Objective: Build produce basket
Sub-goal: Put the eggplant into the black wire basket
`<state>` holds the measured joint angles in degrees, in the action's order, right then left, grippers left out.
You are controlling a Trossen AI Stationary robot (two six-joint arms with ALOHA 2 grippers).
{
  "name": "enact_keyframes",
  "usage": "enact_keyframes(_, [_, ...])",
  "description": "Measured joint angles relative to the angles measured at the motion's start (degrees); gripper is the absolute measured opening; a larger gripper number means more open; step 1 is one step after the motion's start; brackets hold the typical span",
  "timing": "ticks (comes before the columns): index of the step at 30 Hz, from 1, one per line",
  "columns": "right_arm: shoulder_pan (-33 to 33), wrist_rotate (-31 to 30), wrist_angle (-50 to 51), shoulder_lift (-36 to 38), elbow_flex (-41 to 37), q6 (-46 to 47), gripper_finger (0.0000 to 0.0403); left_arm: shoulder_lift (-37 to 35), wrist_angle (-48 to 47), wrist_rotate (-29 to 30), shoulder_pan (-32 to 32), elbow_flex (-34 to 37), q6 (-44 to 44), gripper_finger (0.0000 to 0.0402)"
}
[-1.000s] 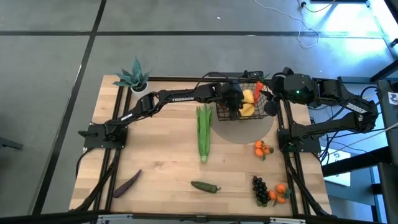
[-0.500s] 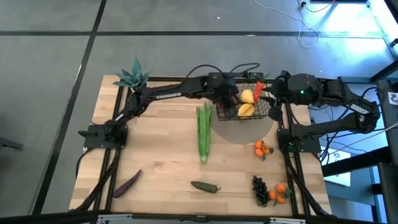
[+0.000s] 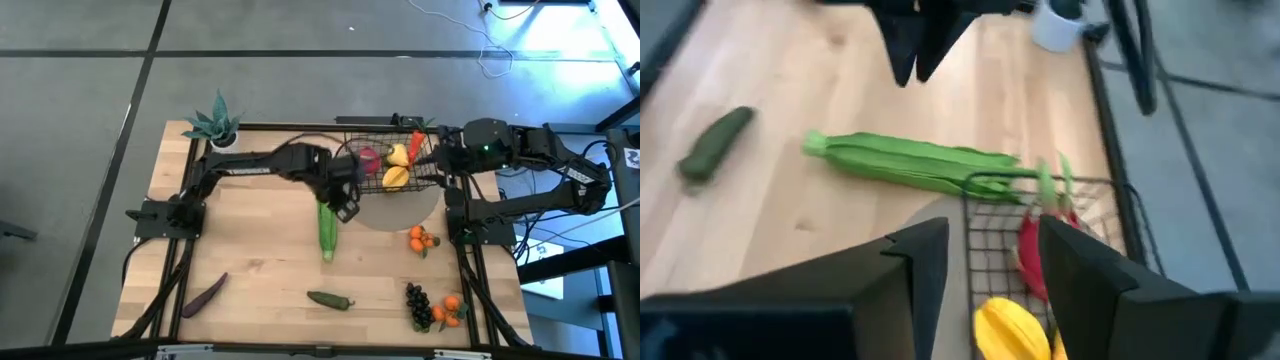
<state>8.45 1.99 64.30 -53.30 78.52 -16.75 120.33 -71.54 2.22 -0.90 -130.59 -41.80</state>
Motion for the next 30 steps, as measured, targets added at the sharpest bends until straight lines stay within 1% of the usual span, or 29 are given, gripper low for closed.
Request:
enact_keyframes(3, [0.0, 4.8, 0.2, 0.0, 0.0, -2.4, 0.0145, -0.3, -6.3, 0.0, 3.2, 0.0, -9.2, 0.009])
enact_keyframes(8, [0.0, 12.9, 0.3, 0.0, 0.0, -6.2, 0.0145, -0.5, -12.8, 0.0, 9.5, 0.0, -22.5, 0.009])
enact_keyframes(11, [0.0, 15.6, 0.3, 0.0, 0.0, -7.9, 0.0145, -0.5, -17.1, 0.0, 13.5, 0.0, -29.1, 0.009])
enact_keyframes(13, [0.0, 16.5, 0.3, 0.0, 0.0, -8.9, 0.0145, -0.5, -19.1, 0.0, 16.2, 0.4, -32.6, 0.009])
enact_keyframes(20, [0.0, 17.2, -0.7, -0.2, 0.0, -9.0, 0.0145, -0.5, -18.5, -0.4, 24.8, 3.3, -40.2, 0.009])
enact_keyframes(23, [0.0, 17.2, -1.5, -0.4, 0.0, -9.0, 0.0145, -0.5, -18.6, -0.7, 27.9, 4.9, -42.5, 0.009])
enact_keyframes(27, [0.0, 17.2, -3.0, -0.7, 0.0, -7.5, 0.0145, -0.5, -18.5, -3.5, 31.4, 6.7, -43.7, 0.009])
enact_keyframes(30, [0.0, 17.2, -4.2, -1.3, 0.0, -6.1, 0.0145, -0.5, -18.4, -4.0, 34.0, 9.2, -45.4, 0.009])
